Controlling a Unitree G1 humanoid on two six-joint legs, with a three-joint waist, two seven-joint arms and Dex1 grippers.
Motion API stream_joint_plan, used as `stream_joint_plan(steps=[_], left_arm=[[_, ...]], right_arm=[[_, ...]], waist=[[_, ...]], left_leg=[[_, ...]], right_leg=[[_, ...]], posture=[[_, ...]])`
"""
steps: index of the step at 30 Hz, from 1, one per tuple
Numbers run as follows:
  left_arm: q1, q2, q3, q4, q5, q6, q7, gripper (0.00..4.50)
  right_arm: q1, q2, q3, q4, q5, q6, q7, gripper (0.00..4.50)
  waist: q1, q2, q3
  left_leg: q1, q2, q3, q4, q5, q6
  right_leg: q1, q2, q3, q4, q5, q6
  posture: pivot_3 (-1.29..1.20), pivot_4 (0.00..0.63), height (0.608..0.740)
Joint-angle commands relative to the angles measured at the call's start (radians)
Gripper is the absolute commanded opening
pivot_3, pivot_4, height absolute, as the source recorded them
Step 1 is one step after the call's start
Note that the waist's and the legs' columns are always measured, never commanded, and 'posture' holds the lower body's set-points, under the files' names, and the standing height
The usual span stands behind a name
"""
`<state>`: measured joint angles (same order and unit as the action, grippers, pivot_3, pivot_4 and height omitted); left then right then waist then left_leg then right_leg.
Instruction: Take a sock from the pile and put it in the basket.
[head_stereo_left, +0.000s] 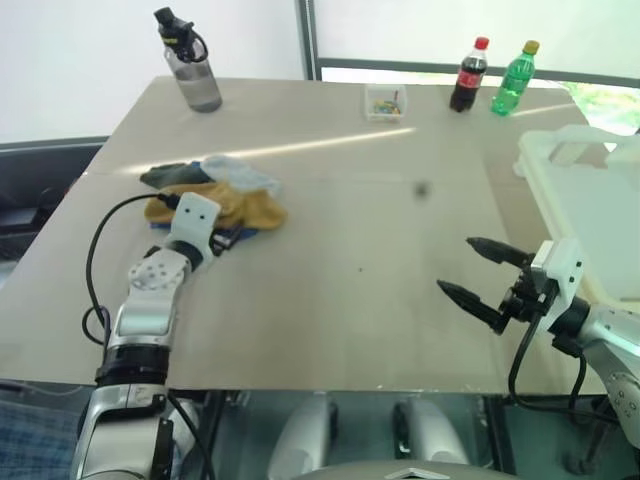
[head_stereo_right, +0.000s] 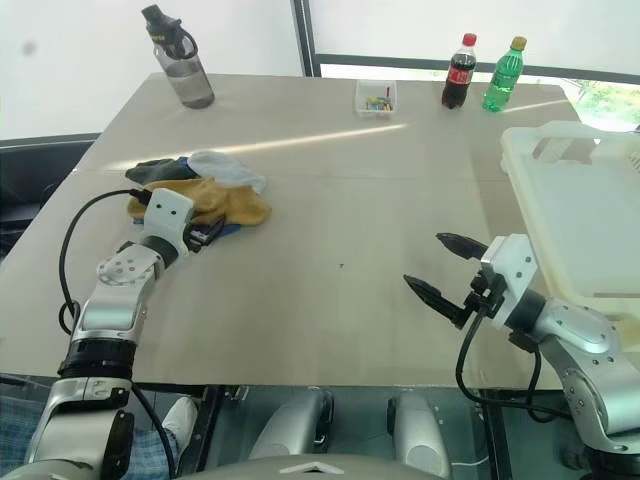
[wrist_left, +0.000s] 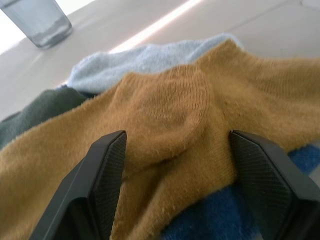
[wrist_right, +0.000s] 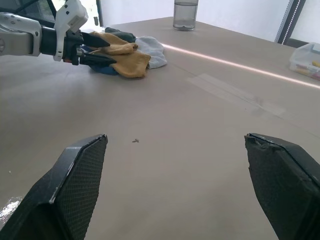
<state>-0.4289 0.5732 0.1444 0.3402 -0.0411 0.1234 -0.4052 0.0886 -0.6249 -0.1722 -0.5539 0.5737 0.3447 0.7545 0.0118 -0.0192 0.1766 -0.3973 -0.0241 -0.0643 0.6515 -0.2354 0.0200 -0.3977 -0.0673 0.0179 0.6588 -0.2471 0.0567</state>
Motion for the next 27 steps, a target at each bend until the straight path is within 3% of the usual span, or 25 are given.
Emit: stream_joint_plan(steps=[1,15,18,23,27], left_arm=[[-0.032,-0.019,0.045,-0.013,-0.048,-0.041,0.008,3.44],[-0.057,-0.001,0.036,0.086,-0.001,-0.052,0.043,3.44],[-0.062,-0.002,0.028,0.102,0.005,-0.057,0.04,2.6],[-0.065,-0.014,0.034,0.107,-0.008,-0.082,0.043,0.23],[-0.057,-0.024,0.034,0.086,-0.021,-0.121,0.03,0.09]], right_arm=[[0.0,0.003,-0.015,-0.04,0.005,-0.013,-0.01,4.5],[0.011,0.015,-0.014,-0.05,-0.003,-0.016,-0.027,4.5],[0.012,0.016,-0.016,-0.051,-0.004,-0.017,-0.029,4.5],[0.017,0.018,-0.015,-0.053,-0.006,-0.017,-0.03,4.5],[0.018,0.018,-0.013,-0.054,-0.006,-0.016,-0.031,4.5]], waist=[[0.0,0.0,0.0],[0.0,0.0,0.0],[0.0,0.0,0.0],[-0.003,0.0,0.0],[-0.001,0.0,0.0]], left_leg=[[0.0,0.0,0.0,0.0,0.0,0.0],[0.0,0.0,0.0,0.0,0.0,0.0],[0.0,0.0,0.0,0.0,0.0,0.0],[0.0,0.0,0.0,0.0,0.0,0.0],[0.0,0.0,0.0,0.0,0.0,0.0]], right_leg=[[0.0,0.0,0.0,0.0,0.0,0.0],[0.0,0.0,0.0,0.001,0.0,0.0],[0.0,0.0,0.0,0.001,0.0,0.0],[0.0,0.0,0.0,0.001,0.0,0.0],[0.0,0.0,0.0,0.001,0.0,0.0]], posture=[[0.0,0.15,0.74],[0.0,0.15,0.74],[0.0,0.15,0.74],[0.0,0.15,0.74],[0.0,0.15,0.74]])
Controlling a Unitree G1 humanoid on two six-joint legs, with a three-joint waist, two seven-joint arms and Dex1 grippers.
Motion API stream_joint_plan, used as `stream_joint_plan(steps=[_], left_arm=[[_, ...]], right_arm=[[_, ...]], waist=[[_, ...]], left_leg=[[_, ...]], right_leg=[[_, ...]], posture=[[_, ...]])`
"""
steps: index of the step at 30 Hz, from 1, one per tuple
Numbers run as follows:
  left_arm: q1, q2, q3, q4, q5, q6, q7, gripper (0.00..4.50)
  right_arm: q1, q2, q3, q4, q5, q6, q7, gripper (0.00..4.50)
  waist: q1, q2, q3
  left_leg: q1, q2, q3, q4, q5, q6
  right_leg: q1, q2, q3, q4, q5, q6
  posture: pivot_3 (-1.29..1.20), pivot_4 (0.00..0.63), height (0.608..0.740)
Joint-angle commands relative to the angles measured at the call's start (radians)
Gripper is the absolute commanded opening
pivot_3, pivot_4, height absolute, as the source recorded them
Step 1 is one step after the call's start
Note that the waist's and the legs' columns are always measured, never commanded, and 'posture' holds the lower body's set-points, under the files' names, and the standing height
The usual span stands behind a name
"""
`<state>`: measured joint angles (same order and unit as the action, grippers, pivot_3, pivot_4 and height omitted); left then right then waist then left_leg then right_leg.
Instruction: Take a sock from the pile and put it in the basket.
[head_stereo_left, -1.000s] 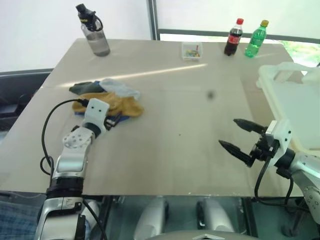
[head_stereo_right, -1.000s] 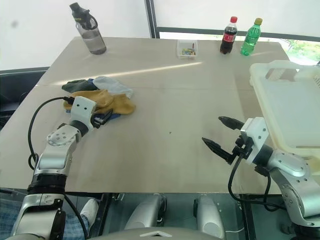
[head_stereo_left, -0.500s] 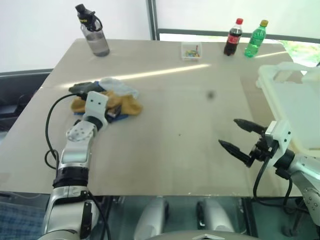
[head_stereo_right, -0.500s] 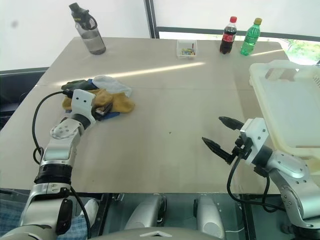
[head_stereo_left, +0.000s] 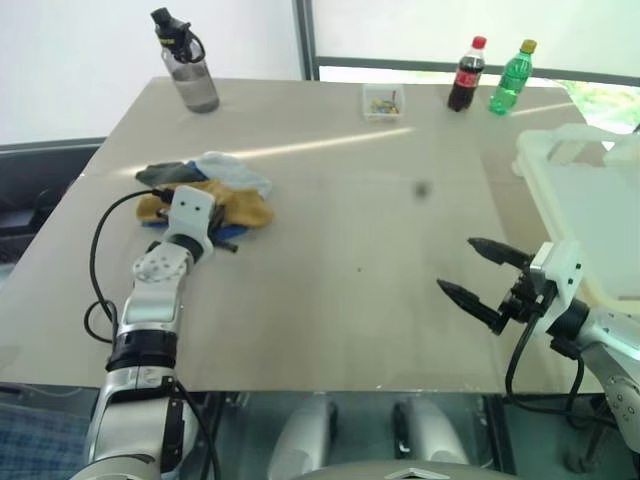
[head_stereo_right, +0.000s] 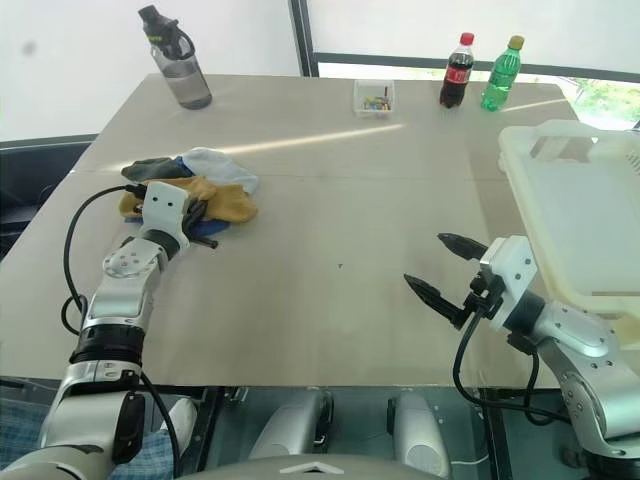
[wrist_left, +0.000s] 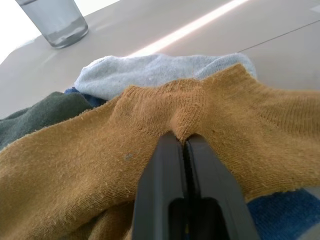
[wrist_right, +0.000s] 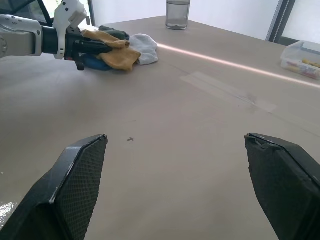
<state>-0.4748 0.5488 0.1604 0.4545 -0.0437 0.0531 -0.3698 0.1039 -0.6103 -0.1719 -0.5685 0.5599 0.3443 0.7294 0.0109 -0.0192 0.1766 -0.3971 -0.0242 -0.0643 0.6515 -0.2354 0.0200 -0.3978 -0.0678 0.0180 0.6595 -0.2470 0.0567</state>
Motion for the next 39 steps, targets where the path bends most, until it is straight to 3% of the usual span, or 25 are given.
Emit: stream_joint_plan(steps=[1,8,16,21,26,31,36,39], left_arm=[[-0.008,-0.001,0.018,-0.04,-0.018,-0.068,-0.006,0.09],[-0.01,-0.01,0.024,-0.191,-0.004,-0.212,0.031,0.09],[0.073,-0.039,-0.071,-0.379,-0.004,-0.1,-0.058,0.09],[0.112,-0.03,-0.064,-0.434,0.004,-0.032,-0.043,0.09],[0.164,-0.076,-0.11,-0.572,-0.021,0.08,-0.053,0.09],[0.17,-0.122,-0.072,-0.583,-0.021,0.177,0.013,0.09],[0.159,-0.122,-0.078,-0.564,0.004,0.218,0.046,1.76],[0.175,-0.11,-0.102,-0.563,0.012,0.224,0.021,1.76]], right_arm=[[0.004,0.004,-0.013,-0.039,0.007,-0.015,-0.006,4.5],[0.009,0.005,-0.011,-0.037,0.004,-0.015,-0.004,4.5],[0.007,0.01,-0.009,-0.033,0.0,-0.018,-0.006,4.5],[0.017,0.012,-0.012,-0.037,-0.003,-0.021,-0.01,4.5],[0.011,0.022,-0.002,-0.035,-0.01,-0.024,-0.016,4.5],[0.008,0.028,0.004,-0.037,-0.014,-0.023,-0.02,4.5],[0.006,0.031,0.005,-0.035,-0.016,-0.023,-0.019,4.5],[0.004,0.031,0.005,-0.034,-0.017,-0.023,-0.017,4.5]], waist=[[0.0,0.0,0.0],[0.002,0.0,0.0],[-0.002,0.0,0.0],[-0.007,0.0,0.0],[-0.005,0.0,0.0],[-0.002,0.0,0.0],[-0.002,0.0,0.0],[0.0,0.0,0.0]], left_leg=[[0.0,0.0,0.0,0.0,0.0,0.0],[-0.001,0.0,0.0,0.0,0.0,0.0],[0.0,0.0,0.0,0.0,0.0,0.0],[0.0,0.0,0.0,0.0,0.0,0.0],[0.0,0.0,0.0,0.0,0.0,0.0],[0.0,0.0,0.0,0.0,0.0,0.0],[0.0,0.001,0.0,0.0,0.0,0.0],[0.0,0.0,0.0,0.0,0.0,0.0]], right_leg=[[0.0,0.0,0.0,0.0,0.0,0.0],[0.0,-0.001,0.0,0.0,0.0,0.0],[0.0,-0.001,0.0,0.0,0.0,0.0],[0.0,0.001,0.0,0.0,0.0,0.0],[0.0,0.0,0.0,0.0,0.0,0.0],[0.0,0.001,0.0,0.0,0.0,0.0],[0.0,0.002,0.001,0.0,0.0,0.0],[0.0,0.001,0.001,0.0,0.0,0.0]], posture=[[0.0,0.15,0.74],[0.0,0.15,0.74],[0.0,0.15,0.74],[0.0,0.15,0.74],[0.0,0.15,0.74],[0.0,0.15,0.74],[0.0,0.15,0.74],[0.0,0.15,0.74]])
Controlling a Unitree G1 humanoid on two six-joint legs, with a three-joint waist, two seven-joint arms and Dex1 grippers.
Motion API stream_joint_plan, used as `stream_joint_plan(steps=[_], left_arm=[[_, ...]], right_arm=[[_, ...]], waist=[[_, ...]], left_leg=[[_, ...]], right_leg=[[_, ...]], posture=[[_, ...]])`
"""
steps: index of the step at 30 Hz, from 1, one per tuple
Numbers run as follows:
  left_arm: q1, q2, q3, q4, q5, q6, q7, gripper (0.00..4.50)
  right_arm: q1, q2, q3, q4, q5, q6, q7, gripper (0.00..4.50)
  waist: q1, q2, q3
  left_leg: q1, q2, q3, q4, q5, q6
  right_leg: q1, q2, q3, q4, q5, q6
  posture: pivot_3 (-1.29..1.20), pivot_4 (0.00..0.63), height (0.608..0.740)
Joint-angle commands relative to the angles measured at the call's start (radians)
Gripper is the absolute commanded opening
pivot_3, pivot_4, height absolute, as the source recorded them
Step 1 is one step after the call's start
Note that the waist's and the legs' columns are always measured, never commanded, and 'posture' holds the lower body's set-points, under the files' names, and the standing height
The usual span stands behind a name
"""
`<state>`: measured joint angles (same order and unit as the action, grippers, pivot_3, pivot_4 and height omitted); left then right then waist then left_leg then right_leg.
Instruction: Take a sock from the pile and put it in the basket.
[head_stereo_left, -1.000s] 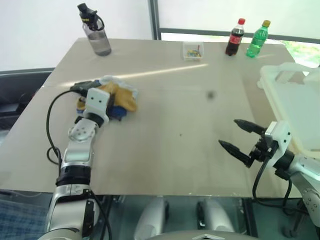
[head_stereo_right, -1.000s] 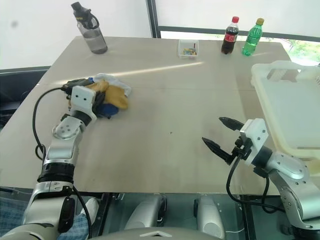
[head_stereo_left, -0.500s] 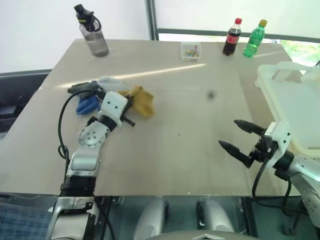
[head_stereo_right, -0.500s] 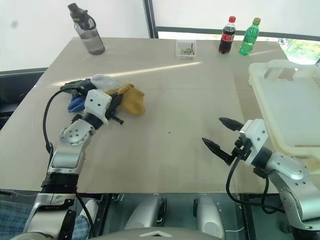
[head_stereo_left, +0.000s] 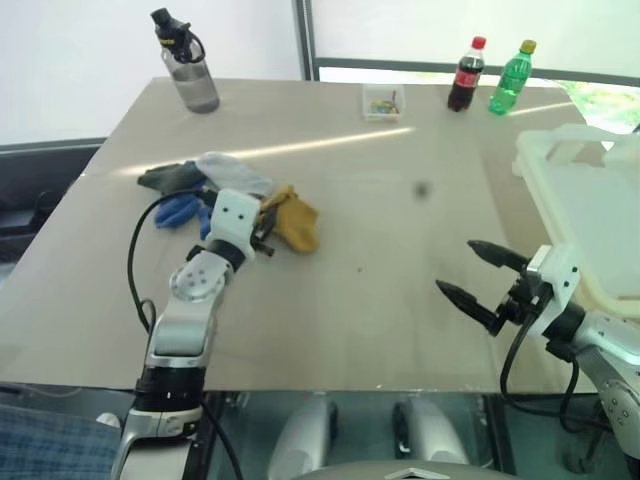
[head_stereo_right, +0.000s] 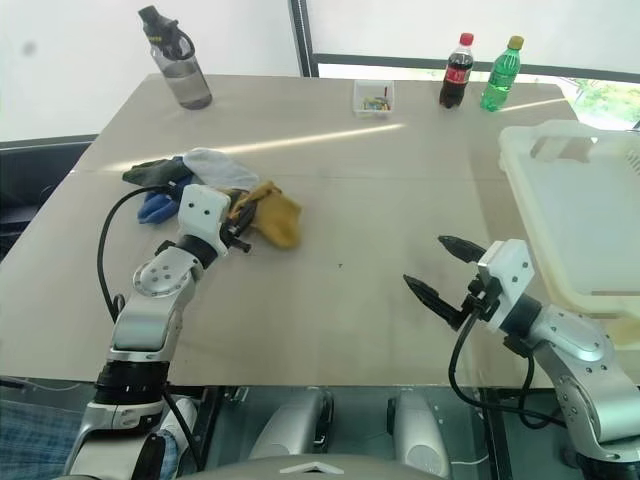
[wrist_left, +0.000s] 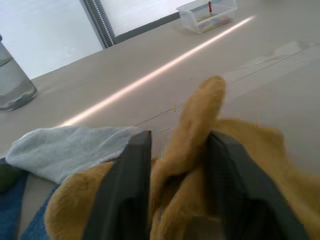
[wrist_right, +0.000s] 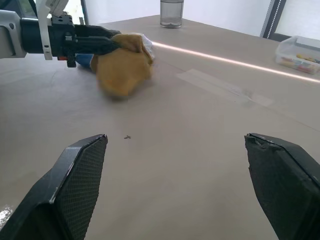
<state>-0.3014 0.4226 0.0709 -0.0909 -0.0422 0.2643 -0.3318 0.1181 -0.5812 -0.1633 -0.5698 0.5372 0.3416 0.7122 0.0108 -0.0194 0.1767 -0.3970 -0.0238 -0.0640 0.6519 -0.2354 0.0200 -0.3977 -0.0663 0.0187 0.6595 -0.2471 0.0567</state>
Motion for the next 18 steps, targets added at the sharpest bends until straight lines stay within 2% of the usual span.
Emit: stream_joint_plan(steps=[1,10,11,12,13,15,18], left_arm=[[0.004,0.019,-0.016,-0.018,0.015,0.012,-0.02,1.76],[-0.004,0.034,-0.028,-0.008,0.032,-0.014,-0.035,1.76],[-0.005,0.036,-0.029,-0.003,0.035,-0.021,-0.038,1.27],[-0.006,0.039,-0.031,0.002,0.037,-0.026,-0.04,1.23],[-0.008,0.042,-0.033,0.008,0.039,-0.029,-0.044,0.97],[-0.013,0.046,-0.037,0.02,0.049,-0.035,-0.044,0.07],[-0.028,0.039,-0.045,0.03,0.053,-0.043,-0.043,0.02]], right_arm=[[-0.01,0.002,-0.003,-0.033,0.005,-0.021,0.001,4.5],[-0.008,0.008,0.003,-0.031,0.0,-0.026,0.001,4.5],[-0.009,0.009,0.003,-0.03,-0.001,-0.026,0.001,4.5],[-0.01,0.009,0.004,-0.03,-0.002,-0.027,0.001,4.5],[-0.01,0.01,0.004,-0.03,-0.002,-0.027,0.0,4.5],[-0.008,0.013,0.006,-0.03,-0.005,-0.029,0.0,4.5],[-0.01,0.015,0.01,-0.028,-0.007,-0.03,0.0,4.5]], waist=[[0.0,0.0,0.0],[0.0,0.0,0.0],[0.0,0.0,0.0],[0.0,0.0,0.0],[0.0,0.0,0.0],[0.0,0.0,0.0],[0.0,0.0,0.0]], left_leg=[[0.0,0.0,0.0,0.0,0.0,0.0],[0.0,0.0,0.0,0.0,0.0,0.0],[0.0,0.0,0.0,0.0,0.0,0.0],[0.0,0.0,0.0,0.0,0.0,0.0],[0.0,0.0,0.0,0.0,0.0,0.0],[0.0,0.0,0.0,0.0,0.0,0.0],[0.0,0.0,0.0,0.0,0.0,0.0]], right_leg=[[0.0,0.0,0.0,0.0,0.0,0.0],[0.0,0.0,0.0,0.0,0.0,0.0],[0.0,0.0,0.0,0.0,0.0,0.0],[0.0,0.0,0.0,0.0,0.0,0.0],[0.0,0.0,0.0,0.0,0.0,0.0],[0.0,0.0,0.0,0.0,0.0,0.0],[0.0,0.0,0.0,0.0,0.0,0.0]], posture=[[0.0,0.15,0.74],[0.0,0.15,0.74],[0.0,0.15,0.74],[0.0,0.15,0.74],[0.0,0.15,0.74],[0.0,0.15,0.74],[0.0,0.15,0.74]])
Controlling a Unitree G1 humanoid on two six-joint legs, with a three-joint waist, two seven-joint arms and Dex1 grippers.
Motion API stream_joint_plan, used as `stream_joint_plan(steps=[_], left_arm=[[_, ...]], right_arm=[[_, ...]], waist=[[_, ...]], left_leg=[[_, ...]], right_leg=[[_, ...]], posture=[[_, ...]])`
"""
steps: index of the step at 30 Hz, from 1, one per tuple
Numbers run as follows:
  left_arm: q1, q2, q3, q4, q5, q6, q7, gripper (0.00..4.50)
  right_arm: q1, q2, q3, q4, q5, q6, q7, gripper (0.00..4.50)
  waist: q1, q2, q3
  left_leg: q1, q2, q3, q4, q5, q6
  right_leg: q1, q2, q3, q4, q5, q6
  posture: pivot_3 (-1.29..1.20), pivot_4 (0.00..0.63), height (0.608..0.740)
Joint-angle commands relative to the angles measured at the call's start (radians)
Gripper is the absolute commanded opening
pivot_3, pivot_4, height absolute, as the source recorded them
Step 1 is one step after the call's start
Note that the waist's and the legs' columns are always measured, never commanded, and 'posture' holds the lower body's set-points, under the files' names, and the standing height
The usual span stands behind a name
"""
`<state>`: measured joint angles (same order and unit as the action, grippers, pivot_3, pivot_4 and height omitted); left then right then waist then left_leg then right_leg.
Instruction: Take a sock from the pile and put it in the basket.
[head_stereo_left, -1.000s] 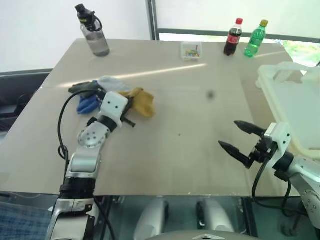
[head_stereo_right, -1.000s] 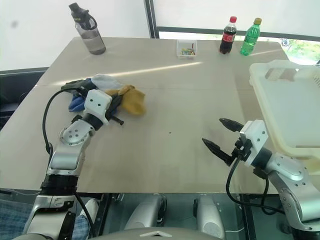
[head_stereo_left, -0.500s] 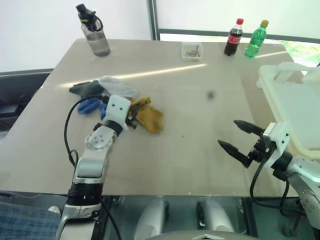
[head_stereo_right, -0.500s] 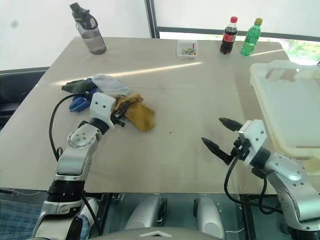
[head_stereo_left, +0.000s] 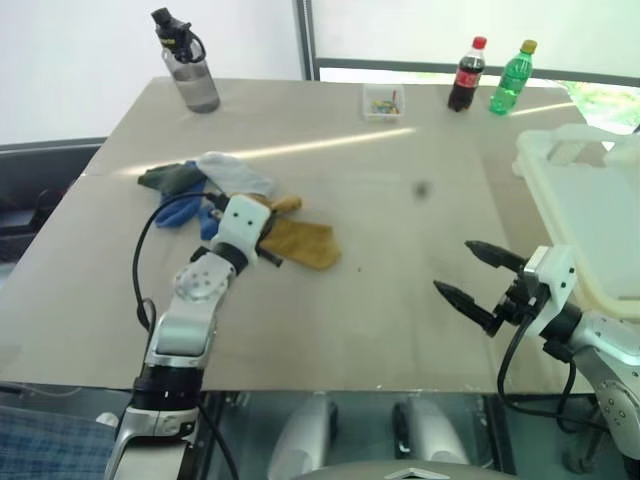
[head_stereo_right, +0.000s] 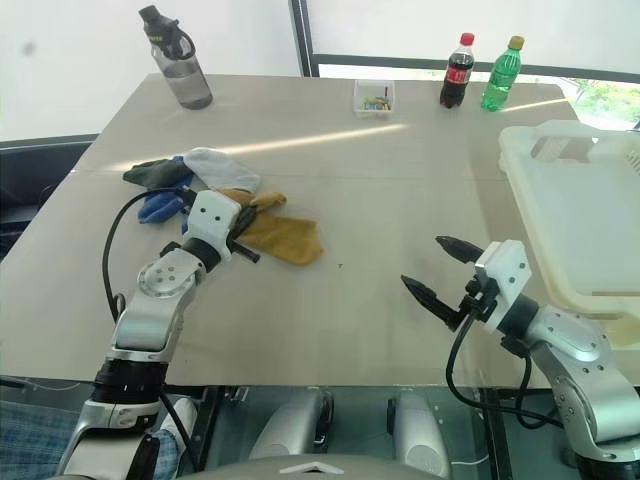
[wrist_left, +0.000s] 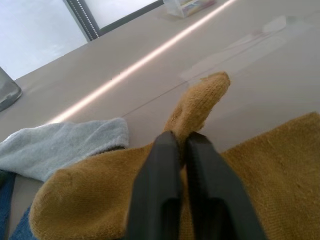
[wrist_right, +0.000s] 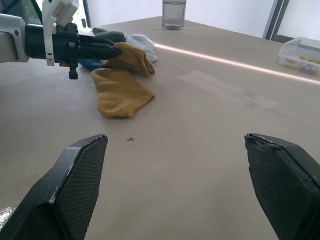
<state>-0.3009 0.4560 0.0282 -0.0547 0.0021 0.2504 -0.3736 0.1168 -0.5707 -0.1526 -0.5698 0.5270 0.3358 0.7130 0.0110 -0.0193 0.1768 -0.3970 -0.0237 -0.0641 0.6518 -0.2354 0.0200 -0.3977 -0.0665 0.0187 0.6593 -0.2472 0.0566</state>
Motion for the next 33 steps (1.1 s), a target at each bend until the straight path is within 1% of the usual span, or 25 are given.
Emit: stream_joint_plan(steps=[1,5,8,14,19,22,26,28,31,33], left_arm=[[-0.032,0.004,-0.004,-0.006,0.009,-0.032,-0.003,0.02],[-0.057,-0.029,-0.023,-0.042,-0.014,-0.055,-0.027,0.02],[-0.092,-0.065,-0.045,-0.056,-0.03,-0.041,-0.04,0.02],[-0.122,-0.128,-0.147,-0.093,-0.047,0.001,-0.111,0.02],[-0.11,-0.163,-0.251,-0.144,-0.086,0.103,-0.197,0.02],[-0.096,-0.214,-0.298,-0.204,-0.174,0.256,-0.237,0.02],[-0.068,-0.244,-0.327,-0.289,-0.316,0.511,-0.274,0.02],[-0.067,-0.255,-0.316,-0.301,-0.349,0.586,-0.256,0.02],[-0.07,-0.3,-0.251,-0.293,-0.458,0.766,-0.226,0.02],[-0.067,-0.313,-0.227,-0.299,-0.506,0.829,-0.219,0.02]], right_arm=[[-0.009,0.005,0.0,-0.028,0.002,-0.025,-0.001,4.5],[-0.013,0.008,0.002,-0.024,0.0,-0.026,-0.003,4.5],[-0.015,0.011,0.006,-0.023,-0.004,-0.027,-0.004,4.5],[-0.016,0.011,0.009,-0.027,-0.005,-0.029,-0.008,4.5],[-0.01,0.013,0.011,-0.034,-0.005,-0.027,-0.015,4.5],[-0.009,0.014,0.014,-0.035,-0.005,-0.027,-0.017,4.5],[-0.014,0.015,0.017,-0.034,-0.005,-0.026,-0.022,4.5],[-0.014,0.015,0.019,-0.035,-0.005,-0.025,-0.024,4.5],[-0.014,0.016,0.024,-0.04,-0.004,-0.022,-0.028,4.5],[-0.01,0.015,0.026,-0.04,-0.004,-0.023,-0.027,4.5]], waist=[[0.0,0.0,0.0],[0.001,0.0,0.0],[0.003,0.0,0.0],[-0.001,0.0,0.0],[0.0,0.0,0.0],[0.0,0.0,0.0],[-0.003,0.0,0.0],[-0.004,0.0,0.0],[-0.005,0.0,0.0],[-0.005,0.0,0.0]], left_leg=[[0.0,0.0,0.0,0.0,0.0,0.0],[0.0,0.0,0.0,0.0,0.0,0.0],[0.0,0.0,0.0,0.0,0.0,0.0],[-0.001,-0.001,0.0,0.0,0.0,0.0],[0.0,0.0,0.0,0.0,0.0,0.0],[-0.001,0.0,0.0,0.001,0.0,0.0],[-0.001,0.0,0.0,0.0,0.0,0.0],[0.0,0.0,0.0,0.001,0.0,0.0],[0.0,0.001,0.0,0.001,0.0,0.0],[0.0,0.001,0.0,0.001,0.0,0.0]], right_leg=[[0.0,0.0,0.0,0.0,0.0,0.0],[0.0,0.0,0.0,0.0,0.0,0.0],[0.0,0.0,0.0,0.0,0.0,0.0],[0.0,0.0,0.0,0.0,0.0,0.0],[0.0,0.0,0.0,0.0,0.0,0.0],[0.0,0.0,0.0,0.0,0.0,0.0],[0.0,0.0,0.0,0.0,0.0,0.0],[0.0,0.001,0.0,0.0,0.0,0.0],[0.0,0.002,0.0,0.001,0.0,0.0],[0.0,0.002,0.0,0.001,0.0,0.0]], posture=[[0.0,0.15,0.74],[0.0,0.15,0.74],[0.0,0.15,0.74],[0.0,0.15,0.74],[0.0,0.15,0.74],[0.0,0.15,0.74],[0.0,0.15,0.74],[0.0,0.15,0.74],[0.0,0.15,0.74],[0.0,0.15,0.74]])
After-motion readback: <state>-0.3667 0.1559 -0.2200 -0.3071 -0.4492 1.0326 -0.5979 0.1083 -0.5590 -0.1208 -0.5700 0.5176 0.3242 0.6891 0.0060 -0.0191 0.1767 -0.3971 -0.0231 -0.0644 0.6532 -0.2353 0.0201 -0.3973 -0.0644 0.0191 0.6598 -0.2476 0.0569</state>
